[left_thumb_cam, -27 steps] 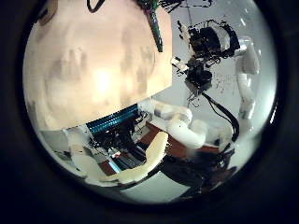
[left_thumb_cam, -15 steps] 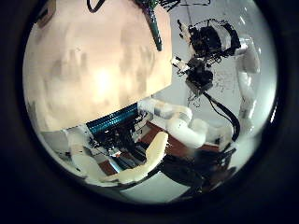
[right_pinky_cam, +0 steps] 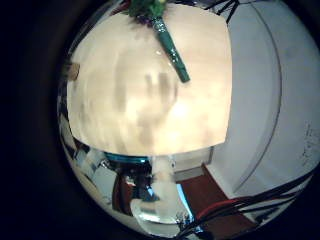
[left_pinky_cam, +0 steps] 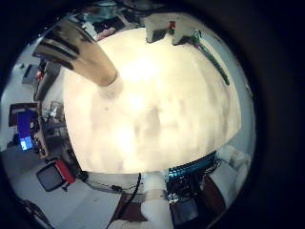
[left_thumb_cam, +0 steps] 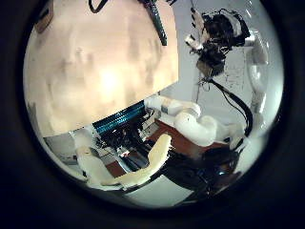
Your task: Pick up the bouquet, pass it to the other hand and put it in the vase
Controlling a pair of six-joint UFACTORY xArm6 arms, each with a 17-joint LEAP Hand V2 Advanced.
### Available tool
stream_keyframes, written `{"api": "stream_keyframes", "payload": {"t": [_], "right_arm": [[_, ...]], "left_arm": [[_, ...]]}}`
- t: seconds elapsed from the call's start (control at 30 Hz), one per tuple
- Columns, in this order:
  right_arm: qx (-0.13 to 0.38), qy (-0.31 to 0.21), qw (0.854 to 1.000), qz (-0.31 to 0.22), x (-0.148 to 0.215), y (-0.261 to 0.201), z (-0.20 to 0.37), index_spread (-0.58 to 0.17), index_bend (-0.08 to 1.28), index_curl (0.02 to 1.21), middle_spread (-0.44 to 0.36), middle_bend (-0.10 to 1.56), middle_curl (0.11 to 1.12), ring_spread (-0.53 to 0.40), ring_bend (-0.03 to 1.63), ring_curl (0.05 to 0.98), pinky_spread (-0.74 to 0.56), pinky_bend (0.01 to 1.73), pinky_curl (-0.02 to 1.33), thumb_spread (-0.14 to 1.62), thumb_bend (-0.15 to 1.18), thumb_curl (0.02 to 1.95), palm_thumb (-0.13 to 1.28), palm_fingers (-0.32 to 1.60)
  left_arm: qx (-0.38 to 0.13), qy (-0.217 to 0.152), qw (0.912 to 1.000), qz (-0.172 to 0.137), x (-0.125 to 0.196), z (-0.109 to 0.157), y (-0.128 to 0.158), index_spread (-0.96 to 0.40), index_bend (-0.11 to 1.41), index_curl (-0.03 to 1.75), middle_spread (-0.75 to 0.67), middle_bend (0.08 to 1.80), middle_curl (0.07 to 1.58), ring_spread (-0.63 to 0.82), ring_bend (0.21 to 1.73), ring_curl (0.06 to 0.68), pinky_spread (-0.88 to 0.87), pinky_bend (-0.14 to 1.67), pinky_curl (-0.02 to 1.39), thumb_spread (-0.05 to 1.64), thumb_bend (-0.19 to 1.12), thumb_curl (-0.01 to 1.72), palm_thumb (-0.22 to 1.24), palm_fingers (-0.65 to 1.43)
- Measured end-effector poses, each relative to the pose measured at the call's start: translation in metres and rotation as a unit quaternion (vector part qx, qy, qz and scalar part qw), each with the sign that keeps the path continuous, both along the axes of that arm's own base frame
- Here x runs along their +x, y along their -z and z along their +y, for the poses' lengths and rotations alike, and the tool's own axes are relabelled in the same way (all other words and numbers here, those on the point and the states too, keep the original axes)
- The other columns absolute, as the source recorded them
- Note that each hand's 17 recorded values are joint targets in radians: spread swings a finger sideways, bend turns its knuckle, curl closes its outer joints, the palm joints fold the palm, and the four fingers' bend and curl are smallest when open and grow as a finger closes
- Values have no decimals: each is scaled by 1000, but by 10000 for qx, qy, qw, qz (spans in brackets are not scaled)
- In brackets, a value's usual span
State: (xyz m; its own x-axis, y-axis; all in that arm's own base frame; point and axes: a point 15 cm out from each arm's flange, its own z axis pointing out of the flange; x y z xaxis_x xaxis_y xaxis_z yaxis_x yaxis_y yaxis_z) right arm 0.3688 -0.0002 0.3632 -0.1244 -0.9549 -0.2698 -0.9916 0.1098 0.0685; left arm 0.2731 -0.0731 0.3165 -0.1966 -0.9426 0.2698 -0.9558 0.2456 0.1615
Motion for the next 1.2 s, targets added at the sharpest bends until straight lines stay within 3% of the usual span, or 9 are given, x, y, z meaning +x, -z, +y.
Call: {"api": "stream_keyframes", "payload": {"t": [0.37, 0.4, 0.5, 0.7, 0.97, 1.2], "right_arm": [[125, 664, 9957, 631, 11, 41, -55, -180, 156, 284, 199, 194, 297, 196, 365, 235, 310, 341, 327, 1053, -41, 397, 717, 112], [139, 684, 9952, 683, 13, 47, -57, -206, 175, 289, 200, 191, 297, 198, 355, 232, 309, 335, 324, 1059, -39, 387, 693, 123], [176, 799, 9931, 837, 19, 67, -67, -133, 138, 270, 208, 219, 312, 208, 361, 236, 323, 353, 326, 1073, -28, 369, 649, 113], [227, 924, 9894, 1101, 29, 102, -73, -123, 143, 254, 216, 220, 320, 212, 396, 247, 331, 366, 325, 1075, -27, 352, 608, 112], [93, 1069, 9895, 970, 61, 141, -73, -91, 127, 226, 210, 293, 349, 169, 523, 276, 283, 367, 320, 1072, -24, 345, 592, 176], [97, 1068, 9871, 1186, 68, 175, -67, -80, 139, 230, 196, 324, 360, 130, 575, 280, 264, 384, 315, 1065, -23, 350, 601, 181]], "left_arm": [[-49, 342, 9994, -88, 3, -15, -9, 185, 183, 362, 512, 185, 257, 618, 380, 218, 573, 197, 317, 789, -37, 319, 254, 18], [-57, 336, 9994, -101, 4, -15, -10, 185, 182, 362, 512, 184, 257, 618, 379, 218, 573, 200, 317, 790, -37, 320, 254, 19], [-77, 343, 9993, -134, 8, -17, -14, 185, 182, 360, 512, 184, 260, 617, 378, 218, 572, 198, 317, 795, -36, 320, 254, 22], [-91, 375, 9991, -157, 11, -17, -16, 185, 182, 360, 509, 185, 264, 616, 373, 217, 572, 196, 314, 796, -36, 321, 254, 26], [-100, 411, 9991, -96, 12, -22, -13, 185, 183, 361, 500, 185, 266, 617, 368, 220, 572, 196, 308, 804, -36, 320, 262, 25], [-109, 466, 9988, -53, 15, -28, -11, 191, 186, 366, 505, 183, 264, 618, 362, 222, 571, 195, 304, 803, -35, 318, 269, 28]]}}
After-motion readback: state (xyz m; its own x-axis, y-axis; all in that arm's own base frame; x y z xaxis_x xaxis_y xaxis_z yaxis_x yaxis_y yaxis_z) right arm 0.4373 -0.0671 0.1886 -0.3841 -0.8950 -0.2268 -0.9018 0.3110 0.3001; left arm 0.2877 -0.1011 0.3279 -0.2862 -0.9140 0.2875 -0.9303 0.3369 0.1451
